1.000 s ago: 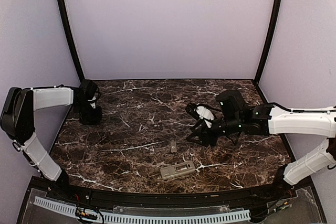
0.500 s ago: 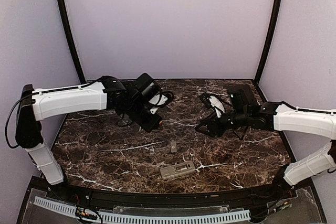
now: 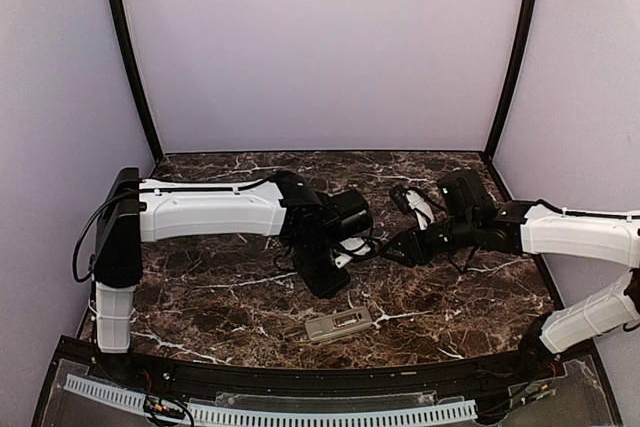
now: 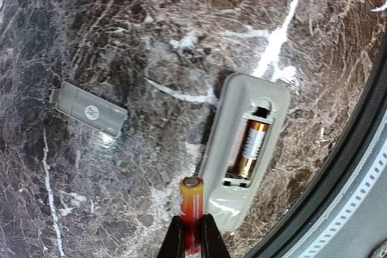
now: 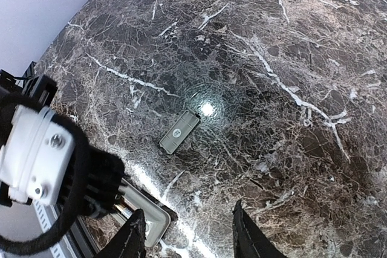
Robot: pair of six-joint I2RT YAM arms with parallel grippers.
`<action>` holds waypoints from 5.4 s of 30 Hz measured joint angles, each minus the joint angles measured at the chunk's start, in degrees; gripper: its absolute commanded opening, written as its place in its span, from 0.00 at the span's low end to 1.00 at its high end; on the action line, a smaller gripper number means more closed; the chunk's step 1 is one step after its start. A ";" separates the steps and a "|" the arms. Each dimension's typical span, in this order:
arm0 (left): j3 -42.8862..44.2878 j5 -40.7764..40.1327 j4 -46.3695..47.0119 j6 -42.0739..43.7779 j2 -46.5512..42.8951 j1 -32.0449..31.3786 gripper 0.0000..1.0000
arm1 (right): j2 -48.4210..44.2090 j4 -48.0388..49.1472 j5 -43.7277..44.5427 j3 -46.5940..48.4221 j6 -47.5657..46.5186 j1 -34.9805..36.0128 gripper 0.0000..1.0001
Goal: Load the batteries into the remote control
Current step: Place the battery in the battery compartment, then press the battery in the battery compartment.
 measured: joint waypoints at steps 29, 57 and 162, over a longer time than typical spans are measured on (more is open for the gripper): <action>6.75 4.76 -5.03 -1.79 7.08 -3.96 0.00 | 0.44 0.83 0.15 -0.87 0.15 -0.81 0.46; 8.35 4.46 -5.03 -0.09 10.97 -4.04 0.22 | 0.39 1.70 0.11 -2.69 0.15 -0.85 0.47; -55.67 -0.07 65.99 13.22 -18.34 -6.38 0.00 | 29.11 9.57 -18.03 5.60 23.04 15.15 0.00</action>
